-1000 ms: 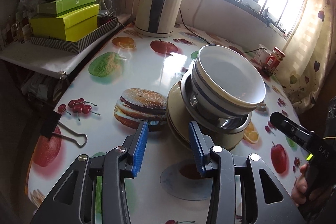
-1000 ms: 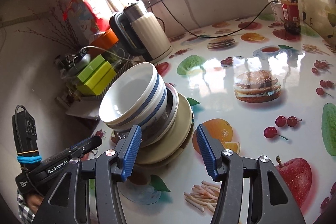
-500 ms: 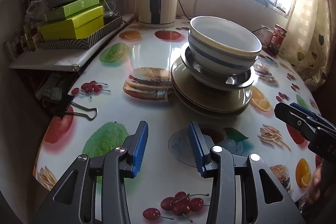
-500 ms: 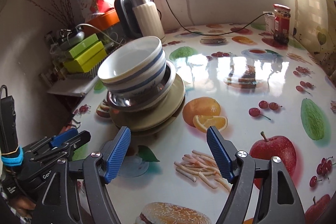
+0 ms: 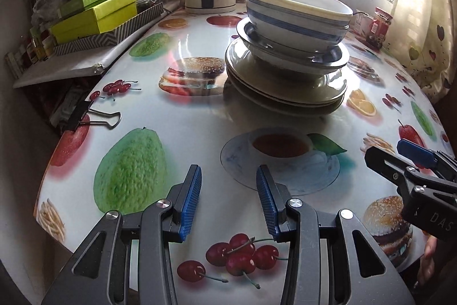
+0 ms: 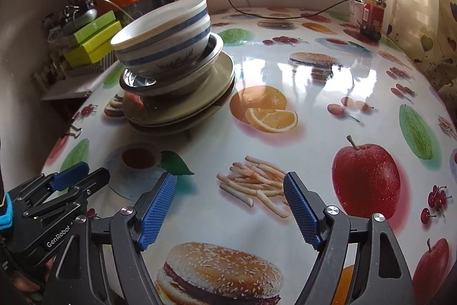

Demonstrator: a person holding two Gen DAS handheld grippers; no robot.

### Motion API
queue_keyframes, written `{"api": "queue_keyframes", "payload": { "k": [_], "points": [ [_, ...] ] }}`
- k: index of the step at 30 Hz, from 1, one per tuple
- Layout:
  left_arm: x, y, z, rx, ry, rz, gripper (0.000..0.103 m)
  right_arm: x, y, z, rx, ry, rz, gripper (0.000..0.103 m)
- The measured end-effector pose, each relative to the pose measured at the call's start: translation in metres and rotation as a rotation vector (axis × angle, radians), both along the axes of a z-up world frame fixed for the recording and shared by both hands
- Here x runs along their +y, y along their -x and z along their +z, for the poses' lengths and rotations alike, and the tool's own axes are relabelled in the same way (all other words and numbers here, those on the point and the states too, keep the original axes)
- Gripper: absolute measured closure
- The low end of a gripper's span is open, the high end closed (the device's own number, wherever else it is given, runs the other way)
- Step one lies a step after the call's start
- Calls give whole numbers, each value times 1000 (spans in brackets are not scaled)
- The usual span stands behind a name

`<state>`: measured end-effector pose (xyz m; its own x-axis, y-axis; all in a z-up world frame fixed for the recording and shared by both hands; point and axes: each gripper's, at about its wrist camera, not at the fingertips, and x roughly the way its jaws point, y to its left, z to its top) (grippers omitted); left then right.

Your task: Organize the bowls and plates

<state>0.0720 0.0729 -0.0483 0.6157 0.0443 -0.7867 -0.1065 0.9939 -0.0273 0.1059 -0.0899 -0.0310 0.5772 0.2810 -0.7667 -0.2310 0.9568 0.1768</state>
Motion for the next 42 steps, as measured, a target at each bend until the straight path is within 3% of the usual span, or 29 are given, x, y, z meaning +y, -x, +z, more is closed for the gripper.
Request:
{"api": "queue_keyframes", "payload": {
  "k": [7, 13, 42],
  "points": [
    [-3, -1, -4, 2, -14, -3, 62, 0, 1, -10, 23, 23, -21, 24],
    [-5, 0, -5, -12, -12, 10, 58, -1, 1, -12, 19, 38, -42, 18],
    [-6, 1, -5, -32, -20, 26, 57, -1, 3, -13, 3, 67, -66, 17]
  ]
}}
